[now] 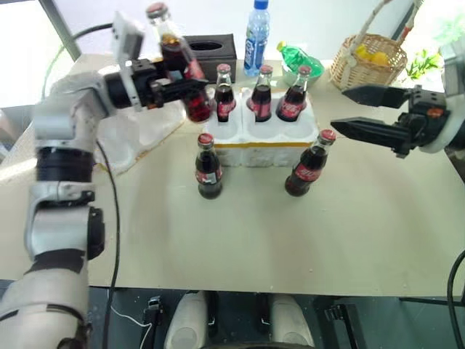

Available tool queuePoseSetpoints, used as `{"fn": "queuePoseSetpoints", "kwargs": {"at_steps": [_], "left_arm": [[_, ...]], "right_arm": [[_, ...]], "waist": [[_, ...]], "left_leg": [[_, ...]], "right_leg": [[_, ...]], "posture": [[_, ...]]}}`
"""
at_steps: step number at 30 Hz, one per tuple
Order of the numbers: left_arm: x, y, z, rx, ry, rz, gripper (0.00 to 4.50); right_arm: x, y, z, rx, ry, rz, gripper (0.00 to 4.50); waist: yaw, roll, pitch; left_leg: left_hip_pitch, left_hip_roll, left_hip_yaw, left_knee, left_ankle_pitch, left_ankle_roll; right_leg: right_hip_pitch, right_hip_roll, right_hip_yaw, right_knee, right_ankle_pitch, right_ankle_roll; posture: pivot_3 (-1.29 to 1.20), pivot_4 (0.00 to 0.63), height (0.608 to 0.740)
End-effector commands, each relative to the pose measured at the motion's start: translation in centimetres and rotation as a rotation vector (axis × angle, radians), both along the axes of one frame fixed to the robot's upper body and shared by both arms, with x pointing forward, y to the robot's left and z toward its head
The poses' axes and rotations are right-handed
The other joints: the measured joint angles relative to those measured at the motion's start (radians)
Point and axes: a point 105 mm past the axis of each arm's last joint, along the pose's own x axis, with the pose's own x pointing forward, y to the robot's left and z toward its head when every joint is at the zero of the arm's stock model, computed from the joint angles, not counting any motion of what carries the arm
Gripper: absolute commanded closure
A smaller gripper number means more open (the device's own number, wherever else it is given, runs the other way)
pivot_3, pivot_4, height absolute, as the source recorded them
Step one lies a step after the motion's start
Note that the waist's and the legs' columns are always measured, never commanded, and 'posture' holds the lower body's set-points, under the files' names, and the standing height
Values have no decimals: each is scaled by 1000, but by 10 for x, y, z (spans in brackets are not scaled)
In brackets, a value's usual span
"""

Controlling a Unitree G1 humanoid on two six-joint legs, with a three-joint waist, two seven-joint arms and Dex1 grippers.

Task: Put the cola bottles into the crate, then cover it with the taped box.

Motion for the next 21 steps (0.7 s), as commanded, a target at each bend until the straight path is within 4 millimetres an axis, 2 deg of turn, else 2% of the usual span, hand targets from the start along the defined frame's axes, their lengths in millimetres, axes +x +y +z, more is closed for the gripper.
{"fn": "queuePoseSetpoints", "kwargs": {"at_steps": [1, 4, 11, 17, 21], "left_arm": [[9, -35, 25, -39, -105, -54, 1733], [16, -59, 24, -54, -111, -73, 1733], [22, -87, 12, -43, -85, -88, 1733], [25, -96, -26, 87, -77, -76, 1733], [28, -99, -45, 107, -36, -50, 1733]], "right_arm": [[-15, -8, 14, -2, -74, -58, 0], [-21, -13, 11, 5, -71, -103, 0], [-32, -25, -2, 7, -39, -193, 0], [-28, -36, -2, 24, -45, -273, 0], [-24, -38, 0, 23, -51, -287, 0]], "waist": [[3, -1, 1], [-2, -3, 2], [-14, -3, 2], [-14, -4, 2], [-12, -3, 2]], "left_leg": [[0, 0, 0, 0, 0, 0], [-2, -1, 0, 0, -1, 1], [-1, 1, -1, -2, -2, 3], [-1, 2, -1, 0, -5, 8], [-1, 2, -2, 0, -4, 8]], "right_leg": [[0, 0, 0, 0, 0, 0], [0, 0, 0, 0, 0, 0], [-2, 0, 0, -1, 0, 0], [-2, -1, 0, -1, 0, 0], [-2, -1, 0, -1, 0, 0]], "posture": [[0, 150, 740], [0, 150, 740], [0, 150, 740], [0, 150, 740], [0, 150, 740]]}}
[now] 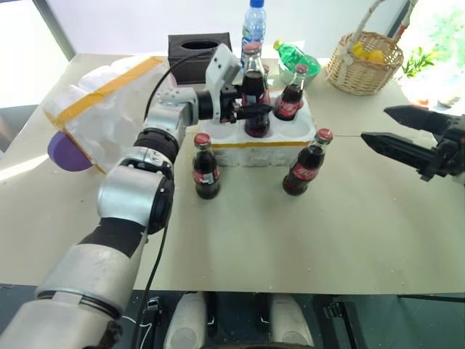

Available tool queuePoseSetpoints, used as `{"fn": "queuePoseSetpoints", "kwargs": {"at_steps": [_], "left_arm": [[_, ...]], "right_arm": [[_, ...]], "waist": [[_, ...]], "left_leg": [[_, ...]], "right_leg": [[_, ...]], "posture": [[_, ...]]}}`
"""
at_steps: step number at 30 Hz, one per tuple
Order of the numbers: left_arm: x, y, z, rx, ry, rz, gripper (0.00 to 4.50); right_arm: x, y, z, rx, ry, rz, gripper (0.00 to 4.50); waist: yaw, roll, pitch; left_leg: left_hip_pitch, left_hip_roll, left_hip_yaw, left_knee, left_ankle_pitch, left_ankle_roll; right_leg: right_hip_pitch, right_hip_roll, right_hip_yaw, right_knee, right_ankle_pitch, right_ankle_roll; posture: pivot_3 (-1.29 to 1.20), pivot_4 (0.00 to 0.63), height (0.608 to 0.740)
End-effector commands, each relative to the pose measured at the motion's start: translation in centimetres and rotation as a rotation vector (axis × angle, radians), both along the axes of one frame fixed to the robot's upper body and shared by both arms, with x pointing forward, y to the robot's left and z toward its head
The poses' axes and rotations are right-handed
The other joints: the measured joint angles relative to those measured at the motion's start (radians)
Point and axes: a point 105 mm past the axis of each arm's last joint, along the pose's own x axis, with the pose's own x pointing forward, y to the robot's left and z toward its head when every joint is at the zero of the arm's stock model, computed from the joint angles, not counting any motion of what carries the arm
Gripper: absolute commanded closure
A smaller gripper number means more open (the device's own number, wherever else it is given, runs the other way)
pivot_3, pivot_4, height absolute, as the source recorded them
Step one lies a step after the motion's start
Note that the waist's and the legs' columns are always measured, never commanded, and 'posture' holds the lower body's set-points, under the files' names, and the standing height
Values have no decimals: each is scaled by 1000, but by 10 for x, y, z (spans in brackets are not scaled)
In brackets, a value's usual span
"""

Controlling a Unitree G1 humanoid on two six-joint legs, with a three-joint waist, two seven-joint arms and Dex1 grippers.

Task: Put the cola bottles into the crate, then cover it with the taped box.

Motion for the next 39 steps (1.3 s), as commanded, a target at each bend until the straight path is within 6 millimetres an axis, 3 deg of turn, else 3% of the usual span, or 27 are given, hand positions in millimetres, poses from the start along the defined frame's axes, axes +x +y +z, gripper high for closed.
{"fn": "queuePoseSetpoints", "kwargs": {"at_steps": [1, 4, 5, 9, 15, 20, 22, 26, 29, 39], "left_arm": [[3, -1, 1, 5, -35, 30, 1733], [5, 3, -4, 19, -27, 56, 219], [6, 5, -3, 19, -28, 57, 51], [4, 30, 18, 12, -65, 34, 51], [-9, 94, 47, 52, -124, 13, 51], [-42, 144, 36, 164, -103, -23, 51], [-59, 154, 28, 199, -74, -30, 51], [-99, 158, 3, 258, 15, -77, 51], [-112, 149, -18, 278, 44, -84, 51], [-111, 126, -47, 290, 68, -91, 51]], "right_arm": [[-1, -2, 16, -10, -68, -13, 0], [2, -1, 16, -23, -65, -5, 0], [3, 0, 15, -39, -62, 1, 0], [5, 6, 10, -91, -42, 57, 0], [10, 10, 9, -115, -16, 135, 0], [14, 16, 1, -133, 23, 214, 0], [14, 19, 0, -138, 34, 250, 0], [15, 25, -1, -145, 50, 307, 0], [19, 27, 1, -140, 47, 315, 0], [22, 25, 7, -126, 35, 288, 0]], "waist": [[-1, 0, 0], [-3, 0, 0], [-3, 0, 0], [-14, 0, 0], [-20, 0, 0], [-21, 2, -1], [-23, 2, -1], [-14, 1, -1], [-13, 1, -1], [-15, 2, -1]], "left_leg": [[0, 0, 0, 0, 0, 0], [0, 0, 0, 0, 0, 0], [0, 0, 0, 0, 0, 0], [0, 0, 0, 0, -1, 1], [0, 0, 1, 0, 2, -4], [0, 1, 1, 0, 2, -4], [0, 1, 1, 0, 2, -4], [0, 1, 0, 1, 2, -4], [1, 1, -1, 2, 2, -4], [1, 1, -1, 6, 2, -4]], "right_leg": [[0, 0, 0, 0, 0, 0], [0, 0, 0, 0, 0, 0], [0, 0, 0, 0, 0, 0], [0, 0, 0, 0, 0, 0], [0, 0, 0, 0, 0, 0], [0, 1, 0, 1, 0, 0], [0, 1, 1, 2, 0, 0], [1, 0, 1, 1, 0, 0], [2, 0, 1, 0, 0, 0], [2, 0, 1, 2, 0, 0]], "posture": [[0, 150, 740], [0, 150, 740], [0, 150, 740], [0, 150, 740], [0, 150, 740], [0, 150, 740], [0, 150, 740], [0, 150, 740], [0, 150, 740], [0, 150, 740]]}}
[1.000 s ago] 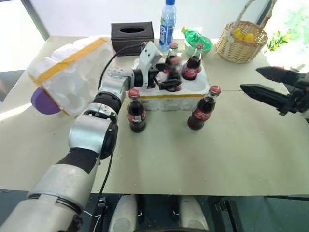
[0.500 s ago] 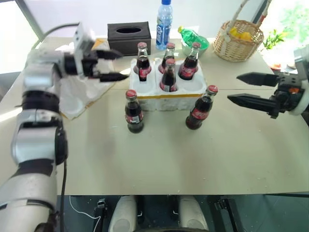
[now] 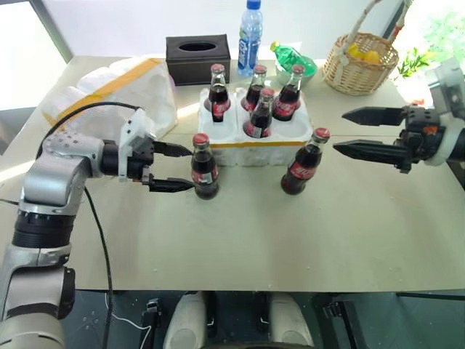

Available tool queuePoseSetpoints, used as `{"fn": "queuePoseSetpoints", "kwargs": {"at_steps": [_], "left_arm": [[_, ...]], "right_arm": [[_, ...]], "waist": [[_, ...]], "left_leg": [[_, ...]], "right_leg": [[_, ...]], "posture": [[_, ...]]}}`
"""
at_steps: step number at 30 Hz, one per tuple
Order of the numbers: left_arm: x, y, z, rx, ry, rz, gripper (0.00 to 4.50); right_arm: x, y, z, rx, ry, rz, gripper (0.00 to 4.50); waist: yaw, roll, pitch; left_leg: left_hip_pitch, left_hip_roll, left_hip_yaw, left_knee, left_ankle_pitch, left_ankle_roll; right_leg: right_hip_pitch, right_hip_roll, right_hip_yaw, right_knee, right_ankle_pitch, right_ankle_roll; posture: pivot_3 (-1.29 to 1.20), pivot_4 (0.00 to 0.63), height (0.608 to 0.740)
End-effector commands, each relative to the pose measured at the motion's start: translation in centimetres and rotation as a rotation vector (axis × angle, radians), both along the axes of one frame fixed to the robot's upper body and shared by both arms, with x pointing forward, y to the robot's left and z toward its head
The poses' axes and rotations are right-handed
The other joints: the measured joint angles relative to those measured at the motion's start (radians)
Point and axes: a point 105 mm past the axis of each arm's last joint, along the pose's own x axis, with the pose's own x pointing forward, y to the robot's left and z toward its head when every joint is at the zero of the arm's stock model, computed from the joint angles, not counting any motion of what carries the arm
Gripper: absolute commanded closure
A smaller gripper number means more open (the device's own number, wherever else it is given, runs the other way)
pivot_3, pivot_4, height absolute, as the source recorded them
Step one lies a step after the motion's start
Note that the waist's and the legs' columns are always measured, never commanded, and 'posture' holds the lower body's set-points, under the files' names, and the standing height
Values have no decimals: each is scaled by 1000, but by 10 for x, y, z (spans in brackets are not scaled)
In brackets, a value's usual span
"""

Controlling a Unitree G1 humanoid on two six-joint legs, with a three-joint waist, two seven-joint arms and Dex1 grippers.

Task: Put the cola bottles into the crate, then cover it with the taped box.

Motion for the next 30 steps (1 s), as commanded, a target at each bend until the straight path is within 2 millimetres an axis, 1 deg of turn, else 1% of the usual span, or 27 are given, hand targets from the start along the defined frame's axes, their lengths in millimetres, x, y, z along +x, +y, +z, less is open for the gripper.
{"fn": "queuePoseSetpoints", "kwargs": {"at_steps": [1, 4, 8, 10, 12, 13, 15, 16, 17, 19, 22, 23, 24, 26, 27, 28, 30], "left_arm": [[4, -9, -3, 4, -33, 4, 51], [11, -15, -10, -4, -26, 24, 51], [17, -22, -23, -5, -10, 31, 51], [23, -25, -29, -12, -3, 49, 51], [24, -27, -33, -15, 6, 47, 51], [23, -27, -34, -17, 11, 38, 284], [21, -27, -33, -23, 9, 32, 891], [20, -28, -26, -47, 11, 27, 1391], [19, -28, -22, -65, 13, 23, 1711], [14, -28, -7, -131, 46, 3, 1692], [14, -24, 29, -251, 93, -6, 1692], [14, -23, 36, -277, 101, -6, 1692], [18, -22, 47, -311, 103, 5, 1692], [33, -17, 76, -392, 68, 50, 1692], [39, -16, 87, -421, 50, 67, 1692], [47, -15, 96, -438, 21, 89, 1692], [64, -14, 105, -433, -49, 139, 1692]], "right_arm": [[-6, -1, 16, 12, -63, -10, 0], [-9, -2, 17, 18, -63, -15, 0], [-12, -3, 16, 19, -61, -29, 0], [-12, -5, 16, 21, -64, -39, 0], [-11, -5, 18, 29, -71, -47, 0], [-10, -6, 19, 33, -75, -52, 0], [-9, -6, 21, 41, -80, -60, 0], [-8, -7, 21, 43, -81, -62, 0], [-8, -7, 20, 45, -81, -63, 0], [-8, -7, 20, 49, -82, -64, 0], [-7, -6, 17, 50, -81, -63, 0], [-7, -5, 17, 50, -80, -63, 0], [-8, -5, 16, 50, -80, -62, 0], [-8, -5, 16, 51, -81, -63, 0], [-8, -5, 16, 52, -81, -65, 0], [-7, -6, 15, 52, -82, -68, 0], [-8, -6, 14, 53, -83, -75, 0]], "waist": [[2, 0, 0], [1, 0, 0], [1, 0, 0], [1, 0, 0], [1, 0, 0], [0, 0, 0], [0, 0, 0], [0, 0, 0], [0, 0, 0], [0, 0, 0], [1, 0, 0], [2, -1, 0], [2, -1, 0], [3, -1, 0], [2, -1, 0], [2, -1, 0], [1, 0, 0]], "left_leg": [[0, 0, 0, 0, 0, 0], [0, 0, 0, 0, 0, 0], [0, 0, 0, 0, 0, 0], [0, 0, 0, 0, 0, 0], [0, 0, 0, 1, 0, 0], [0, 0, 0, 1, 0, 0], [0, 0, 0, 1, 0, 1], [0, 0, 0, 1, 0, 1], [0, 0, 0, 1, 0, 1], [0, 0, 0, 1, 0, 1], [-1, 0, 0, 1, 0, 1], [-1, 0, 0, 2, 0, 1], [-2, 0, -1, 3, 0, 1], [-2, 0, -1, 4, -1, 1], [-2, 0, -1, 5, -1, 1], [-2, 0, -1, 5, -1, 2], [-2, 0, -1, 5, -1, 2]], "right_leg": [[0, 0, 0, 0, 0, 0], [0, 0, 0, 0, 0, 0], [0, 0, 0, 0, 0, 0], [0, 0, 0, 0, 0, 0], [0, 0, 0, 0, 0, 0], [0, 0, 0, 0, 0, 0], [0, 0, 0, 0, 0, 0], [0, 0, 0, 0, 0, 0], [0, 0, 0, 0, 0, 0], [0, 0, 0, 0, 0, 0], [0, 0, 0, 0, 0, 0], [0, 0, 0, 0, 0, 0], [0, 0, 0, 0, 0, 0], [0, 0, 0, 1, 0, 0], [0, 0, -1, 1, 0, 0], [0, 0, -1, 1, 0, 0], [1, 0, -1, 1, 0, 1]], "posture": [[0, 150, 740], [0, 150, 740], [0, 150, 740], [0, 150, 740], [0, 150, 740], [0, 150, 740], [0, 150, 740], [0, 150, 740], [0, 150, 740], [0, 150, 740], [0, 150, 740], [0, 150, 740], [0, 150, 740], [0, 150, 740], [0, 150, 740], [0, 150, 740], [0, 150, 740]]}}
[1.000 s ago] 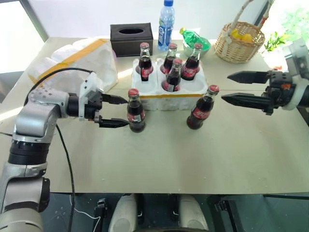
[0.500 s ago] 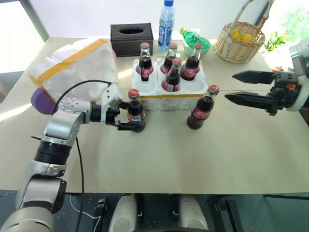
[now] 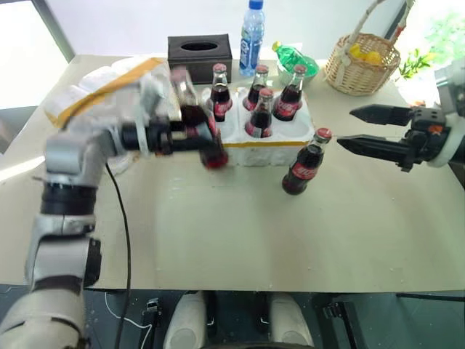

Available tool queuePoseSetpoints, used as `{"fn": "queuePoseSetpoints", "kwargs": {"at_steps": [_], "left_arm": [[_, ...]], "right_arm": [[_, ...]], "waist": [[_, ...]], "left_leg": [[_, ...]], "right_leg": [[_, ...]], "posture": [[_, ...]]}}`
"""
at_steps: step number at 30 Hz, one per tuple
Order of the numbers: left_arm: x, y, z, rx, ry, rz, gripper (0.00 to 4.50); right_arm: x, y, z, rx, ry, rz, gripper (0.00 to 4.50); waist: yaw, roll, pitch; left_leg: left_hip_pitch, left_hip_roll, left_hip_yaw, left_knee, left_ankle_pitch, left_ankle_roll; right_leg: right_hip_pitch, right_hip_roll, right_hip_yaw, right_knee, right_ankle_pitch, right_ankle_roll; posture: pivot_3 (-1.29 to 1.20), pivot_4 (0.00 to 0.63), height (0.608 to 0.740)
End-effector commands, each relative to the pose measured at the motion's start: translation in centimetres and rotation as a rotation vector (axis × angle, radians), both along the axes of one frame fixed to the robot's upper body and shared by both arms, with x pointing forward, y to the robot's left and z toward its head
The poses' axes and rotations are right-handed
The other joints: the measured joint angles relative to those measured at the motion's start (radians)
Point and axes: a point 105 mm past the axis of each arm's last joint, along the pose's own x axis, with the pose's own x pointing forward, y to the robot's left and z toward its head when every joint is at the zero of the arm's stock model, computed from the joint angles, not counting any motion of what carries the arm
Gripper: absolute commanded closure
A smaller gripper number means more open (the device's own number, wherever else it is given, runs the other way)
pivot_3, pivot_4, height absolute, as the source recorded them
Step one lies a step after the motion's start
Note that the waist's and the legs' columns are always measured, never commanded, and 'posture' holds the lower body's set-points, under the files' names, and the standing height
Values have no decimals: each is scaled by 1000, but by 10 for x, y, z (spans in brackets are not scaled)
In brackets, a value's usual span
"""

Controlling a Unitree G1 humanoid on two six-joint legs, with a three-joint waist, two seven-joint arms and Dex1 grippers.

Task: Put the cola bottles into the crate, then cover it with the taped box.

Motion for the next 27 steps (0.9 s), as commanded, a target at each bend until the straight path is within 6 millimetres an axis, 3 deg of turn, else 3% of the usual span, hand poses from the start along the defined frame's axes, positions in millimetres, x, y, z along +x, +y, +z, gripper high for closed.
{"fn": "queuePoseSetpoints", "kwargs": {"at_steps": [1, 5, 15, 17, 18, 19, 22, 27], "left_arm": [[19, 6, 26, -28, -134, 85, 1692], [43, -6, 18, 16, -171, 126, 1692], [53, -32, -63, 315, -207, 53, 1692], [52, -35, -71, 331, -201, 41, 678], [51, -35, -72, 332, -202, 38, 398], [51, -34, -70, 326, -202, 37, 48], [48, -23, -53, 277, -214, 50, 48], [21, 11, 1, 154, -226, 47, 48]], "right_arm": [[-6, -1, 13, 7, -70, -3, 0], [-8, -1, 12, 16, -71, -11, 0], [-7, -3, 1, 17, -64, -56, 0], [-3, -4, -2, 14, -65, -79, 0], [-2, -5, -3, 12, -67, -87, 0], [-2, -6, -4, 9, -68, -97, 0], [-3, -10, -6, 4, -71, -126, 0], [-10, -24, -14, 5, -52, -202, 0]], "waist": [[0, 0, 0], [1, 0, 0], [0, -1, 1], [0, -1, 1], [0, -1, 1], [0, -1, 0], [0, -1, 0], [-2, -1, 0]], "left_leg": [[0, 0, 0, 0, 0, 0], [1, -1, 2, 0, 0, 1], [-2, 0, 2, 0, -1, 2], [-2, 0, 2, 0, -1, 2], [-2, 0, 2, 0, -1, 2], [-2, 0, 2, 0, -1, 2], [-2, 0, 1, 1, -2, 3], [-2, 1, 1, 1, -2, 3]], "right_leg": [[0, 0, 0, 0, 0, 0], [0, 0, 0, 0, 0, 0], [-2, 0, 0, -1, 0, 0], [-2, 0, 0, -1, 0, 0], [-2, 0, 0, -1, 0, 0], [-2, 0, 0, -1, 0, 0], [-2, 0, 0, -1, 0, 0], [-2, 0, 0, -1, 0, 0]], "posture": [[0, 150, 740], [0, 150, 740], [0, 150, 740], [0, 150, 740], [0, 150, 740], [0, 150, 740], [0, 150, 740], [0, 150, 740]]}}
